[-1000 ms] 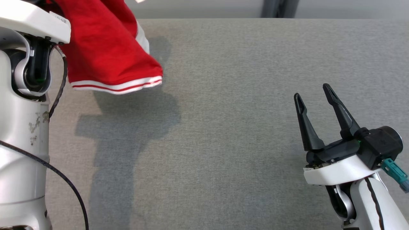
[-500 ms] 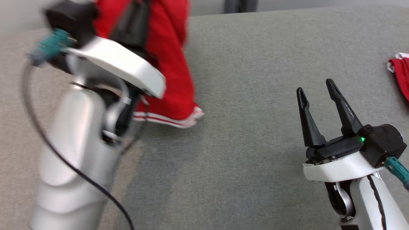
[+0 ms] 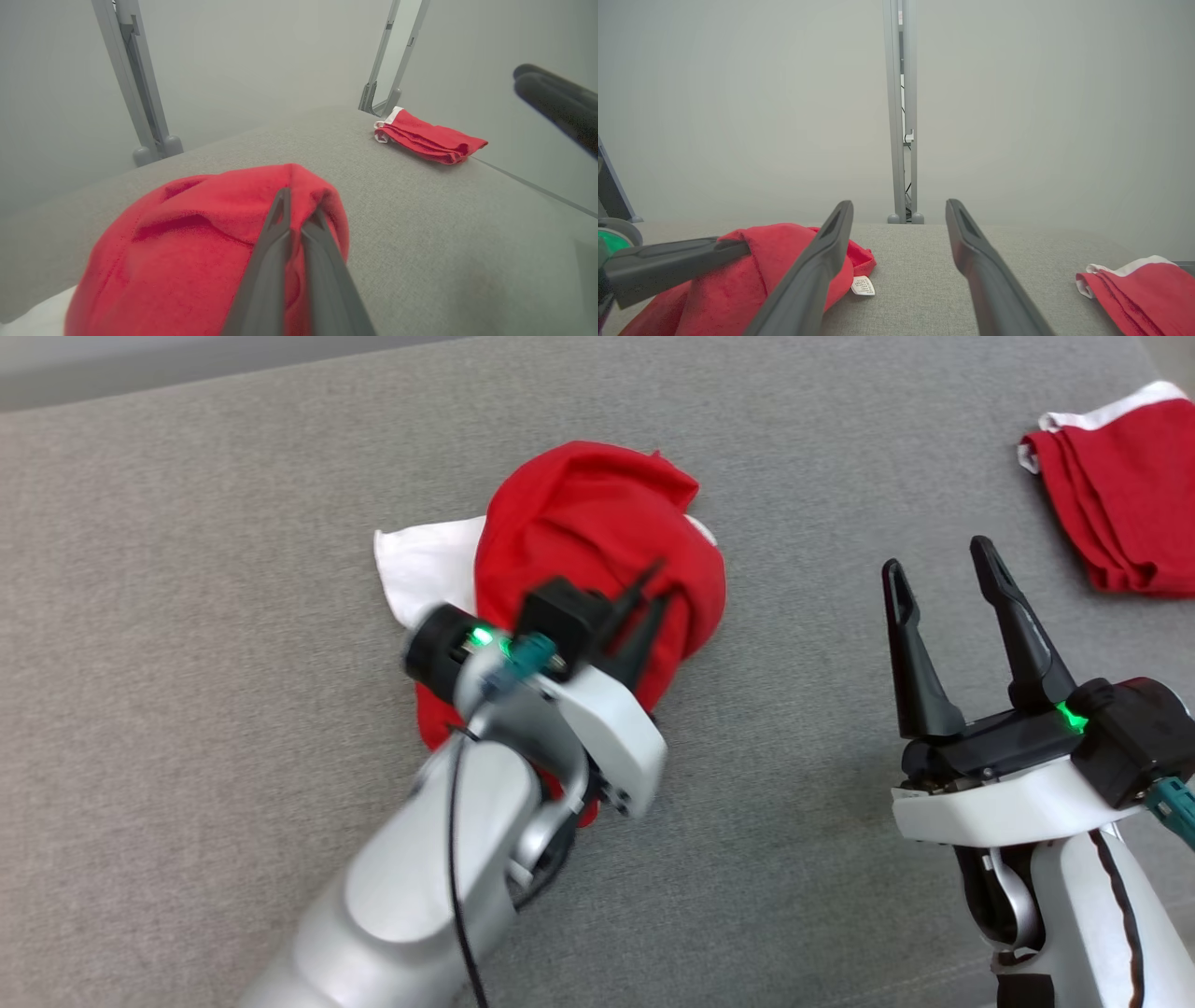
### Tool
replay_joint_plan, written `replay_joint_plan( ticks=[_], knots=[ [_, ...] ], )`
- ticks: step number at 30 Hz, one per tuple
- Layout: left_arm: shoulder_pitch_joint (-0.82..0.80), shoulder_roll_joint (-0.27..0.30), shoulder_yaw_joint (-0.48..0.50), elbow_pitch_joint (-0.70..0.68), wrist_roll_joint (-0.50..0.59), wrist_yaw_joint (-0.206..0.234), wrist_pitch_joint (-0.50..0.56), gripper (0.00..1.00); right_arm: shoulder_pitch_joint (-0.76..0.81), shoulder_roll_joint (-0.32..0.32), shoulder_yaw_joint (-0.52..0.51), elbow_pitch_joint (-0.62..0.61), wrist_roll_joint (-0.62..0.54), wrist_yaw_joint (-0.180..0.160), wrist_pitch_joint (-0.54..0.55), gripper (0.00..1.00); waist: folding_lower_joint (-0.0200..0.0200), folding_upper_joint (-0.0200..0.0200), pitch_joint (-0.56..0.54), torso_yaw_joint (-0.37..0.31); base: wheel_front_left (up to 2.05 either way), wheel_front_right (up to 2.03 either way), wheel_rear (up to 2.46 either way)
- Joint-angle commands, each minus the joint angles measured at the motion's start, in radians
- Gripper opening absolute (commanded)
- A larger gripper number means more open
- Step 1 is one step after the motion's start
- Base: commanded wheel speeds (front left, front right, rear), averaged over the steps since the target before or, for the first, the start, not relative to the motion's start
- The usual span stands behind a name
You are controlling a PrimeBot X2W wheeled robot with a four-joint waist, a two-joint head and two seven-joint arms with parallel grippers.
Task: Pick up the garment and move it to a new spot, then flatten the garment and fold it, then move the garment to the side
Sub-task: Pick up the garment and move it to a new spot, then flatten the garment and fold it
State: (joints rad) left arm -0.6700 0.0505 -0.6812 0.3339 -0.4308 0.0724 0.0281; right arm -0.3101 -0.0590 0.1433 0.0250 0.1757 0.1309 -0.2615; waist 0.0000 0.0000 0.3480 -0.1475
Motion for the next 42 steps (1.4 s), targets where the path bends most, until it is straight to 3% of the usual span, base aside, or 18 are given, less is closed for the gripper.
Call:
replay_joint_plan(
  ticks=[1, 2, 3, 9, 15, 21, 30, 34, 38, 42],
  knots=[
    [-0.016, 0.002, -0.031, 0.007, -0.013, 0.007, -0.013, 0.16, -0.005, 0.000, -0.006, 0.000, 0.001, 0.000, -0.006, 1.00, 0.0000, 0.0000, 0.003, -0.017, 0.00, 0.00, 0.00],
    [-0.017, 0.003, -0.066, 0.019, -0.027, 0.012, -0.017, 0.72, -0.004, 0.001, -0.012, 0.000, 0.002, 0.000, -0.006, 1.00, 0.0000, 0.0000, 0.001, -0.021, 0.00, 0.00, 0.00],
    [-0.016, 0.004, -0.098, 0.028, -0.042, 0.017, -0.020, 1.00, -0.003, 0.002, -0.020, 0.001, 0.004, 0.000, -0.006, 1.00, 0.0000, 0.0000, -0.002, -0.023, 0.00, 0.00, 0.00],
    [-0.016, 0.003, -0.255, 0.058, -0.118, 0.014, -0.053, 1.00, 0.007, 0.004, -0.054, 0.006, 0.006, 0.000, -0.006, 1.00, 0.0000, 0.0000, -0.031, -0.005, 0.00, 0.00, 0.00],
    [-0.033, 0.003, -0.270, 0.050, -0.198, 0.046, -0.137, 1.00, 0.013, 0.004, -0.058, 0.010, -0.005, 0.000, -0.006, 1.00, 0.0000, 0.0000, -0.072, 0.053, 0.00, 0.00, 0.00],
    [-0.034, 0.030, -0.172, 0.048, -0.234, 0.090, -0.243, 1.00, 0.041, -0.014, -0.050, 0.025, -0.020, 0.000, -0.006, 1.00, 0.0000, 0.0000, -0.127, 0.129, 0.00, 0.00, 0.00],
    [0.122, 0.217, 0.014, -0.013, -0.135, 0.194, -0.293, 1.00, 0.106, -0.057, -0.034, 0.056, -0.022, 0.000, -0.006, 1.00, 0.0000, 0.0000, -0.202, 0.204, 0.00, 0.00, 0.00],
    [0.258, 0.263, 0.103, -0.071, -0.082, 0.201, -0.294, 1.00, 0.123, -0.060, -0.038, 0.068, -0.021, 0.000, -0.006, 1.00, 0.0000, 0.0000, -0.223, 0.218, 0.00, 0.00, 0.00],
    [0.388, 0.262, 0.189, -0.134, -0.045, 0.194, -0.294, 1.00, 0.136, -0.050, -0.036, 0.078, -0.020, 0.000, -0.006, 1.00, 0.0000, 0.0000, -0.240, 0.227, 0.00, 0.00, 0.00],
    [0.488, 0.212, 0.272, -0.189, -0.020, 0.189, -0.294, 1.00, 0.143, -0.043, -0.024, 0.088, -0.022, 0.000, -0.006, 1.00, 0.0000, 0.0000, -0.248, 0.233, 0.00, 0.00, 0.00]
  ],
)
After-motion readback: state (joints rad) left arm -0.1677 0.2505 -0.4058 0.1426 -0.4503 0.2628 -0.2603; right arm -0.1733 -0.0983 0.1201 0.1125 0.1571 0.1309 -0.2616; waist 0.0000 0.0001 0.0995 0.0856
